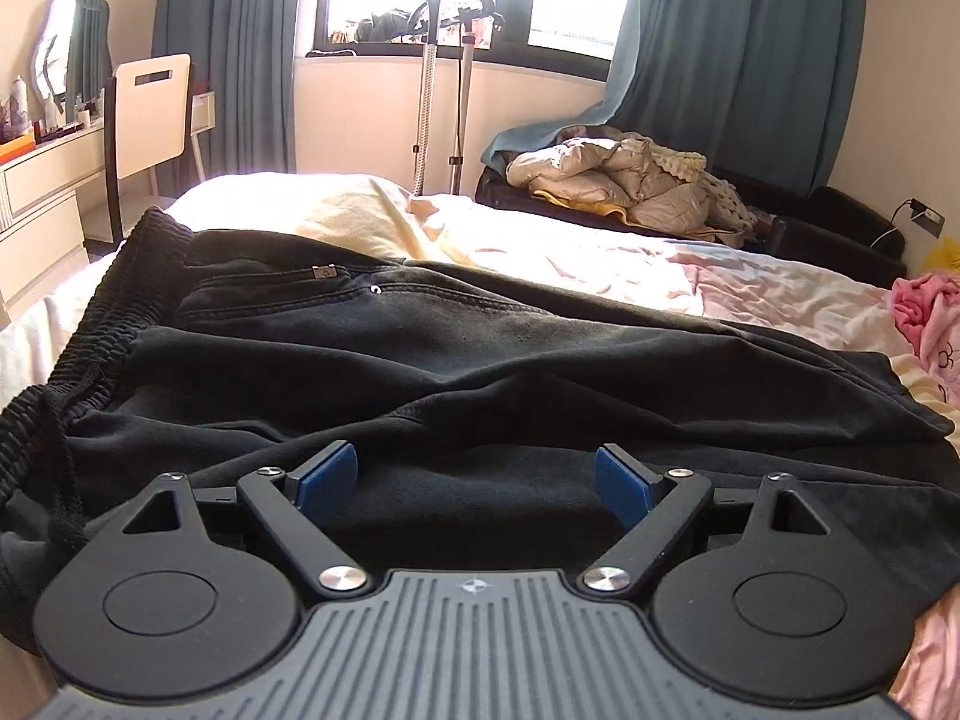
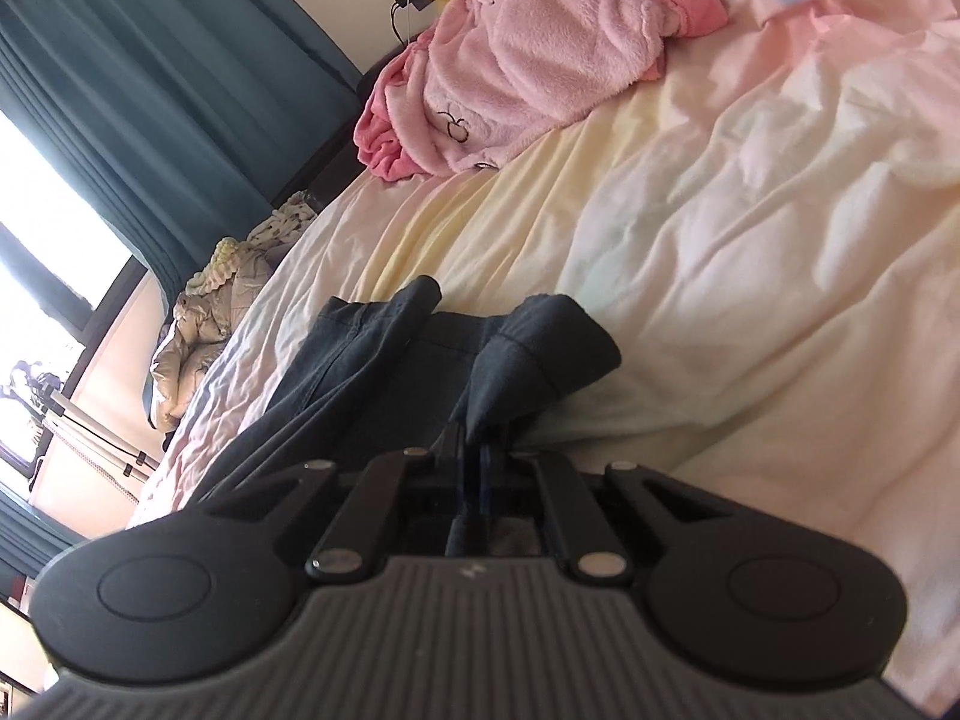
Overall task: Fold clothes
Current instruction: 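Grasp the black trouser leg hem with the right gripper, then grasp the elastic waistband with the left gripper while the right gripper holds the hem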
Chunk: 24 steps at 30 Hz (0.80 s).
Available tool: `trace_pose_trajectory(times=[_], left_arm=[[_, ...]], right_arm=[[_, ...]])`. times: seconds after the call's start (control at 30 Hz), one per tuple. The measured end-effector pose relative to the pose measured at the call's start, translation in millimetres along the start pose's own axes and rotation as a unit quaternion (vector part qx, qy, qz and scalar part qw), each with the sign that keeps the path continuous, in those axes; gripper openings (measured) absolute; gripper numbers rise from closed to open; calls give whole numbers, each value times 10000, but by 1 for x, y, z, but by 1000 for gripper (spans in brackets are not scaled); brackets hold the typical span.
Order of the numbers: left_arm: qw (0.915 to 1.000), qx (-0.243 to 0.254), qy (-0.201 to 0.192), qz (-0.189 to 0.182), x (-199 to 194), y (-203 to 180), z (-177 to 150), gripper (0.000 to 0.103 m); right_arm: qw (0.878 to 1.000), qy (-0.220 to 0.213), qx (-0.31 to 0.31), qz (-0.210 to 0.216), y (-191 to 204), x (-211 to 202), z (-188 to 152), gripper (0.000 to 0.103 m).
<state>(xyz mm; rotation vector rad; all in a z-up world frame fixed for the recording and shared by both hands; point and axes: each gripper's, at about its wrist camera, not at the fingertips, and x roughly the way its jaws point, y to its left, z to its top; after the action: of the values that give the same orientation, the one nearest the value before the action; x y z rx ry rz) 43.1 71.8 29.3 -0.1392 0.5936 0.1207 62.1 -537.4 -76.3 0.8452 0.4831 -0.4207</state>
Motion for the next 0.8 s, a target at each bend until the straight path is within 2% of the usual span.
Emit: trace_pose_trajectory(times=[0.13,0.33,0.4,0.47,0.6,0.8], left_arm=[[9972,-680,-45,315,-33,54,24,90],[9817,-1702,165,839,-69,140,25,90],[9736,-2043,258,986,-79,167,17,90],[9654,-2362,301,1064,-89,187,8,90],[9473,-3008,321,1055,-108,221,-24,91],[9301,-3567,430,767,-114,241,-63,91]], right_arm=[[9999,130,-7,-63,-6,6,-2,9],[9995,303,15,-131,-11,14,-8,16],[9993,341,87,-118,-14,15,-9,28],[9990,374,220,-67,-18,16,-9,34],[9985,405,346,-98,-20,18,-12,44],[9987,432,240,-110,-16,19,-14,47]])
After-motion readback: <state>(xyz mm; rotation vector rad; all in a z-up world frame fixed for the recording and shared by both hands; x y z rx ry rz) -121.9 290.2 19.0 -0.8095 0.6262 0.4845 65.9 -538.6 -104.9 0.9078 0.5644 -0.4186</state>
